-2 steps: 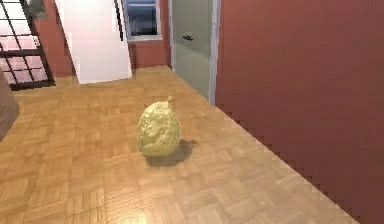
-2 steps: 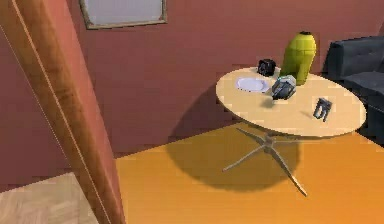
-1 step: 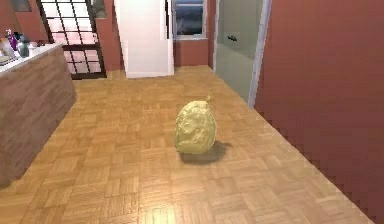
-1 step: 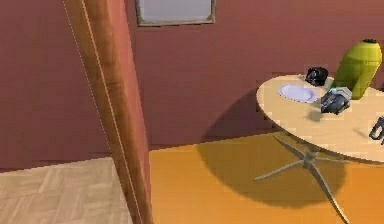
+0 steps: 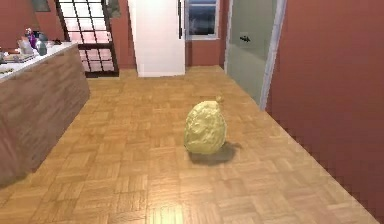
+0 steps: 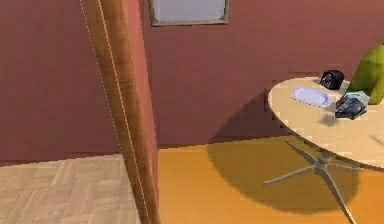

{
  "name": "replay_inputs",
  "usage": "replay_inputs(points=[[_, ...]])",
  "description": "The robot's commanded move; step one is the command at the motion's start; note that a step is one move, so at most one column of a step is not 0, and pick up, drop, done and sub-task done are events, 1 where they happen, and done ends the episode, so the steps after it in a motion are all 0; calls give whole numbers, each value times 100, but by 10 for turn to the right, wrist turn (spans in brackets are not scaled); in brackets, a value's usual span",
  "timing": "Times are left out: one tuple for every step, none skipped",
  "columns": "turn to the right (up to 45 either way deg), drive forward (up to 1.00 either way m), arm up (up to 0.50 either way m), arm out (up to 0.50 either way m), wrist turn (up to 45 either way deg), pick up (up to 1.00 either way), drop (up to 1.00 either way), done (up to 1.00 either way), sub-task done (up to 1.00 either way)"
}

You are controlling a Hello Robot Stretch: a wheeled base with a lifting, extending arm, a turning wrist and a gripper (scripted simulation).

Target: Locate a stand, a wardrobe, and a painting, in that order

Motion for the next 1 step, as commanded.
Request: replay_inputs(points=[[0,15,0,0,0,0,0,0,0]])
